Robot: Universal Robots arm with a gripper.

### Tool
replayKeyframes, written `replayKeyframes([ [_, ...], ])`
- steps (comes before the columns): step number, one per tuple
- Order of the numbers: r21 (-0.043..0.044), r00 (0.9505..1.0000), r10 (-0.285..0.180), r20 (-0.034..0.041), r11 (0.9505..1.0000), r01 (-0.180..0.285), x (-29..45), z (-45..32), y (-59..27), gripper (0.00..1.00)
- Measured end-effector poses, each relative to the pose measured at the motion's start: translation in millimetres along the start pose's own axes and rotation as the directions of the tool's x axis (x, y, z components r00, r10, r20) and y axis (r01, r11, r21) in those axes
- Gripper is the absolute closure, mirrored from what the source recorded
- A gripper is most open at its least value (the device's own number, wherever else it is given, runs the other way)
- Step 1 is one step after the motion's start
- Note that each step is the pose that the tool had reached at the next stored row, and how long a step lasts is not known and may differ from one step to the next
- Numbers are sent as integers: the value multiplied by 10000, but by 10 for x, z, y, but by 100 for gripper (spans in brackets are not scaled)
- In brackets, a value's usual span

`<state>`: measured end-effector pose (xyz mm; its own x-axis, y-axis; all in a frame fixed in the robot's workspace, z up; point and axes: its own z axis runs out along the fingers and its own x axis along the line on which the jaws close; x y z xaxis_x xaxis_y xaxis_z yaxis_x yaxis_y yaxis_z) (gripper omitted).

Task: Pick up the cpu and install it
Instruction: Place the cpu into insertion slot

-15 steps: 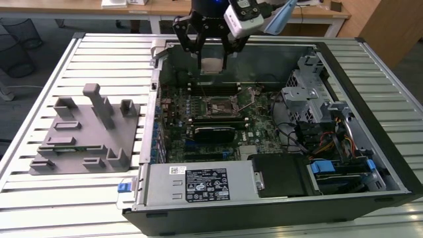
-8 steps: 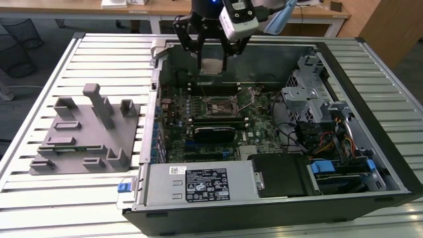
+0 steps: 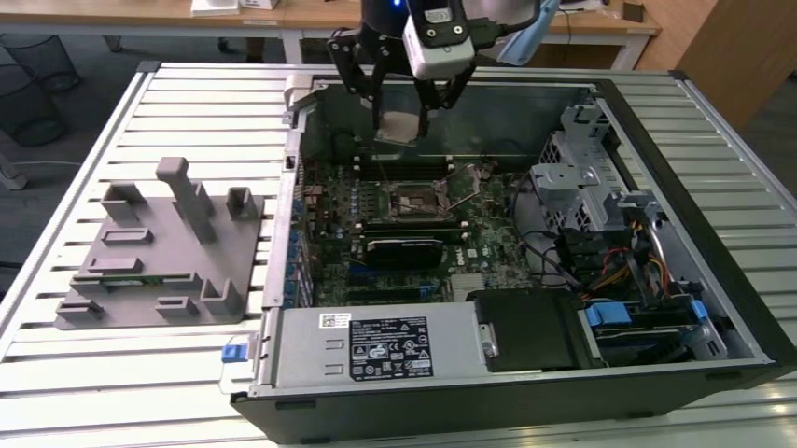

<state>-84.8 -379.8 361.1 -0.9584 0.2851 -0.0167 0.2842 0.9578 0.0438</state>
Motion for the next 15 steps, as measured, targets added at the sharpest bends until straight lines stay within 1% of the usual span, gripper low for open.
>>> replayKeyframes([
  [3,7,9989,460,21,9989,-460,0,7,0,47],
  [6,13,9955,949,44,9955,-949,0,15,0,47],
  [9,18,9900,1406,67,9901,-1406,1,21,0,47],
  [11,20,9855,1694,80,9855,-1695,1,26,1,47],
  [15,25,9741,2258,107,9742,-2258,1,35,1,47],
])
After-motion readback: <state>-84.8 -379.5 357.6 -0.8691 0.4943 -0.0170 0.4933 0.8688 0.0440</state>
